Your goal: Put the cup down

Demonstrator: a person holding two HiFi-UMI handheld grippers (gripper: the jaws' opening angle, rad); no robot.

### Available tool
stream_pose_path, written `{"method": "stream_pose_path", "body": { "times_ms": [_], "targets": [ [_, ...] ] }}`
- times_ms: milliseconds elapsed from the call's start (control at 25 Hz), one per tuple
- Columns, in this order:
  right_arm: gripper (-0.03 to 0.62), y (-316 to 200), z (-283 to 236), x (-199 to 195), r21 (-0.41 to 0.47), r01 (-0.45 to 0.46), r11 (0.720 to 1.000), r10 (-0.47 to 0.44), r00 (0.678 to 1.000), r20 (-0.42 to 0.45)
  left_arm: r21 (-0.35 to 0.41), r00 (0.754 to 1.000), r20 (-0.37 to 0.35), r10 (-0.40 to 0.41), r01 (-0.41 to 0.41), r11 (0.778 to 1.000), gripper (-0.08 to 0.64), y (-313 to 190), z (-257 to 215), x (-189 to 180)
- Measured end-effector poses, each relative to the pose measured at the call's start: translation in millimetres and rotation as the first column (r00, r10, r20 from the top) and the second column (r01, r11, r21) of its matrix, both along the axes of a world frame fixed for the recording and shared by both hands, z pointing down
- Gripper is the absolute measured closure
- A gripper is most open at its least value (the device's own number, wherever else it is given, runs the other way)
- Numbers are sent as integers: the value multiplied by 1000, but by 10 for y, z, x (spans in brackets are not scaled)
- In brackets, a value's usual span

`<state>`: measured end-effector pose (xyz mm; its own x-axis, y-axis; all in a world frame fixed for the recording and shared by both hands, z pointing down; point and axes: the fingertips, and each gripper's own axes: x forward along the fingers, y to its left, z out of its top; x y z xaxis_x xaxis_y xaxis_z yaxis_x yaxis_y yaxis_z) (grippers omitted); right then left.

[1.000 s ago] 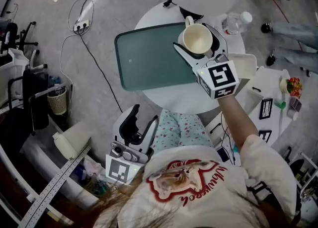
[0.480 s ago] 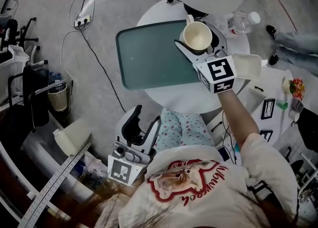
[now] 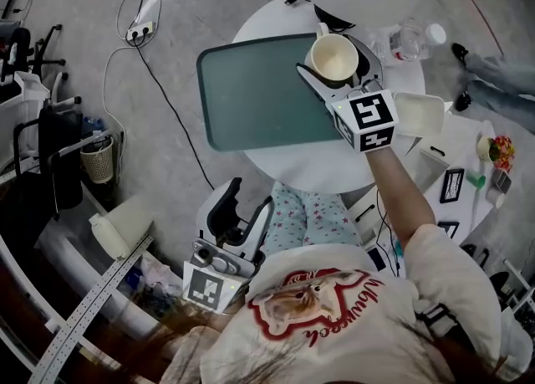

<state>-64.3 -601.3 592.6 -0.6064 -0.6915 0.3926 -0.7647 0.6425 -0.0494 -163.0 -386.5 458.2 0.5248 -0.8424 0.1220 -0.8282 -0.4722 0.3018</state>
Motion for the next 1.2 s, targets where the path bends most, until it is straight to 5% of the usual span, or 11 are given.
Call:
{"method": "stream_pose_path", "body": {
  "times_ms": [560, 840, 1200],
  "targets": [
    [178, -59, 175, 32, -17, -8, 1000, 7, 1000, -12, 5, 999, 23, 36, -36, 999, 350, -74, 57, 98],
    [178, -81, 239, 51, -24, -21, 999, 20, 1000, -20, 94, 995, 96, 35, -44, 995, 350, -420, 84, 255],
    [178, -74, 276, 42, -34, -34, 999, 34, 999, -11, -14, 988, 147, 46, -44, 999, 350, -764, 459, 401]
  ]
}}
